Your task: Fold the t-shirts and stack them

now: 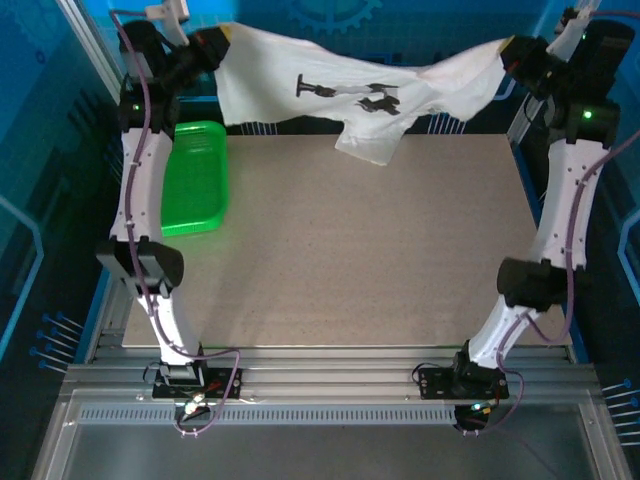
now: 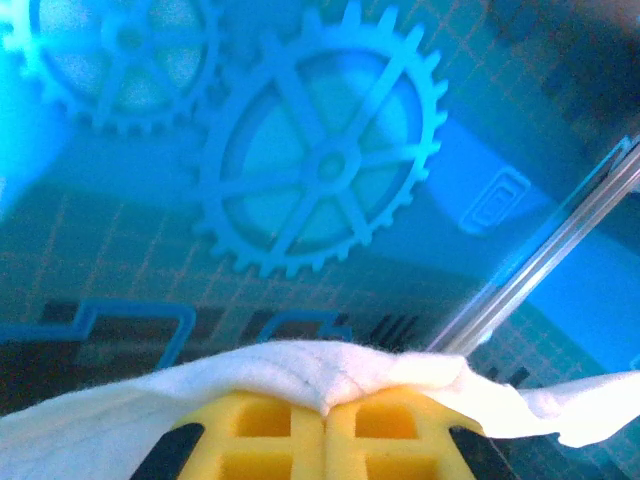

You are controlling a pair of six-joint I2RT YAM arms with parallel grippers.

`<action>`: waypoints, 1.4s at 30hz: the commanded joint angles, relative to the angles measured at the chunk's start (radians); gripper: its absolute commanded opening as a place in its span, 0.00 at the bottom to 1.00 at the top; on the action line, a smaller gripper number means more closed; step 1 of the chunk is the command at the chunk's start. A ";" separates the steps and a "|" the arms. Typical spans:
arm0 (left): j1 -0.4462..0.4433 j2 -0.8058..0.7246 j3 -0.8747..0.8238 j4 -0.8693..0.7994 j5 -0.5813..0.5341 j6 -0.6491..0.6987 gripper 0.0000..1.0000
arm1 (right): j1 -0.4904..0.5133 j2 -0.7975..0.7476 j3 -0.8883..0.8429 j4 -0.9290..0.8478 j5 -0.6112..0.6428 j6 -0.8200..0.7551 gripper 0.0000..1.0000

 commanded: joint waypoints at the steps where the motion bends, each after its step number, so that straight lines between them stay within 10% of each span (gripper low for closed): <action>1: 0.002 -0.161 -0.339 0.083 0.012 0.004 0.00 | 0.024 -0.185 -0.347 0.003 0.020 -0.060 0.00; 9: -0.007 -0.527 -1.299 0.150 -0.076 -0.107 0.15 | 0.045 -0.673 -1.394 0.004 0.106 0.098 0.05; 10: -0.012 -0.560 -1.360 0.119 -0.107 -0.108 0.16 | 0.048 -0.712 -1.468 -0.036 0.140 0.112 0.13; 12: -0.014 -0.637 -1.489 0.080 -0.155 -0.131 0.52 | 0.044 -0.800 -1.598 -0.080 0.159 0.117 0.30; 14: -0.015 -0.705 -1.540 0.005 -0.196 -0.135 0.65 | 0.044 -0.873 -1.646 -0.124 0.183 0.108 0.65; 18: -0.015 -0.834 -1.546 -0.115 -0.250 -0.135 0.96 | 0.031 -0.939 -1.618 -0.210 0.265 0.071 0.85; 42: -0.243 -0.813 -1.527 -0.674 -0.355 -0.289 0.95 | 0.083 -0.701 -1.648 -0.240 0.371 0.027 0.87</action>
